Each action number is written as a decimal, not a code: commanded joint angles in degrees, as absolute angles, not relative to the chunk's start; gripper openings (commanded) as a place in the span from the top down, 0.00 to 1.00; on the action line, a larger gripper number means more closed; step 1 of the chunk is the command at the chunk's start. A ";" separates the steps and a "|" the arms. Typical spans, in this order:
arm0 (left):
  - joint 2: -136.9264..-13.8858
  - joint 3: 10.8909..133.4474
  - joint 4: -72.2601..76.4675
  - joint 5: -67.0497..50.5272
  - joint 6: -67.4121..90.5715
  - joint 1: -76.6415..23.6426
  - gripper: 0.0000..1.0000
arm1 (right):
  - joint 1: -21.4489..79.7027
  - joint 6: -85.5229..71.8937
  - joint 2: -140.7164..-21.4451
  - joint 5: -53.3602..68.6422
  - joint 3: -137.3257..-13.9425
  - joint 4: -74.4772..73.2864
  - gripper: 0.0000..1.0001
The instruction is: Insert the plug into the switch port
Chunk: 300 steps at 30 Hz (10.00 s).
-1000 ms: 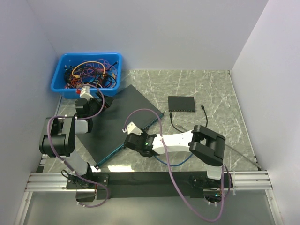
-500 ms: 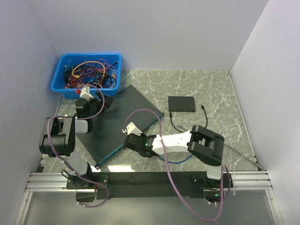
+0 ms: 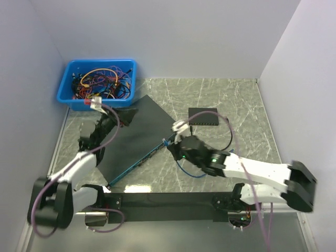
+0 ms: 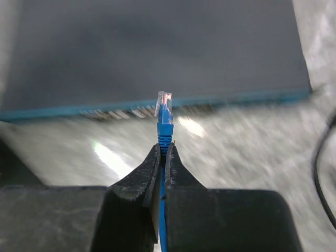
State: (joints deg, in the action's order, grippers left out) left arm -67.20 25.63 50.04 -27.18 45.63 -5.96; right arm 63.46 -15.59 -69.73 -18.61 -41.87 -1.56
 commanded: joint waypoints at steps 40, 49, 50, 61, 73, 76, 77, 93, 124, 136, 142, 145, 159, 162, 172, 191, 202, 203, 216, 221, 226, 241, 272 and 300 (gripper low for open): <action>-56.78 14.76 69.79 -29.01 53.27 -34.36 0.29 | 51.77 -25.40 -56.69 17.23 -33.14 24.34 1.00; -56.95 15.64 67.06 -27.95 51.86 -36.38 0.34 | 51.86 -25.93 -55.02 16.87 -33.05 24.17 1.00; -56.95 15.47 66.89 -27.60 51.86 -36.56 0.35 | 51.86 -25.93 -54.85 16.87 -33.13 24.17 1.00; -55.11 16.70 63.02 -26.02 51.33 -37.44 0.54 | 51.77 -26.37 -53.70 16.79 -32.96 24.17 1.00; -53.62 25.20 43.45 -15.66 51.24 -40.87 0.99 | 54.66 -24.00 -50.02 7.33 -36.38 14.88 0.54; -52.91 29.95 30.62 -9.51 53.52 -41.83 1.00 | 55.98 -21.80 -48.69 -0.17 -40.16 7.14 0.43; -53.00 31.01 25.28 -7.32 54.22 -42.10 1.00 | 56.33 -20.58 -48.60 -4.35 -41.73 4.42 0.42; -56.78 37.09 15.74 -0.88 55.90 -46.23 0.99 | 67.50 -14.24 -62.39 -27.06 -52.82 -4.75 0.55; -53.97 34.63 15.03 -0.18 55.37 -46.23 1.00 | 67.59 -17.31 -66.09 -30.50 -53.88 -4.92 0.94; -53.35 34.19 15.12 1.32 55.55 -46.23 0.99 | 67.59 -18.37 -66.44 -29.88 -53.61 -5.10 0.73; -53.44 34.10 15.03 1.49 55.55 -46.23 1.00 | 67.76 -19.07 -66.18 -29.88 -52.82 -4.75 0.64; -53.53 34.01 15.12 1.50 55.72 -46.23 0.99 | 67.76 -19.25 -65.39 -30.23 -52.12 -4.13 0.61; -54.58 34.45 15.73 1.14 56.16 -46.23 0.99 | 67.68 -19.60 -65.13 -29.53 -50.45 -3.08 0.73; -54.58 34.63 15.65 0.97 56.16 -46.23 1.00 | 67.76 -19.95 -65.39 -29.36 -50.01 -2.81 0.82; -53.97 35.77 10.55 5.97 53.71 -46.06 0.66 | 66.63 -22.93 -65.65 -31.11 -47.11 -4.30 1.00; -74.17 32.87 31.60 -16.25 49.22 -9.59 0.22 | 47.29 -32.87 -81.38 -10.20 -40.70 3.42 1.00; -88.32 38.23 43.50 -22.14 45.44 -0.18 0.25 | 44.56 -32.17 -89.56 -6.24 -39.20 18.62 1.00; -90.51 39.10 44.20 -22.76 45.18 -0.18 0.26 | 44.56 -31.91 -90.00 -6.07 -39.20 19.24 1.00; -103.09 46.58 47.72 -25.22 42.63 2.02 0.28 | 44.47 -31.64 -94.75 -6.06 -41.66 18.55 1.00; -105.29 48.95 46.58 -25.14 41.84 2.02 0.29 | 44.47 -32.43 -93.08 -5.71 -40.08 17.67 1.00; -106.52 49.75 46.67 -25.14 41.49 2.02 0.30 | 44.56 -32.87 -91.32 -4.13 -39.02 16.27 1.00; -107.75 49.57 48.34 -26.45 41.49 2.02 0.32 | 44.47 -33.05 -88.06 -1.93 -37.35 12.49 1.00; -107.40 48.51 48.25 -26.01 40.69 2.11 0.33 | 40.78 -23.82 -94.05 0.26 -55.02 -1.41 1.00; -108.10 49.48 47.20 -26.02 40.96 2.02 0.33 | 40.87 -24.26 -91.67 2.20 -50.72 4.21 1.00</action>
State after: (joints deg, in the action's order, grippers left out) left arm -107.48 47.16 44.29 -26.28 42.63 1.69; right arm 41.21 -23.64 -93.47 1.23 -51.16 -3.40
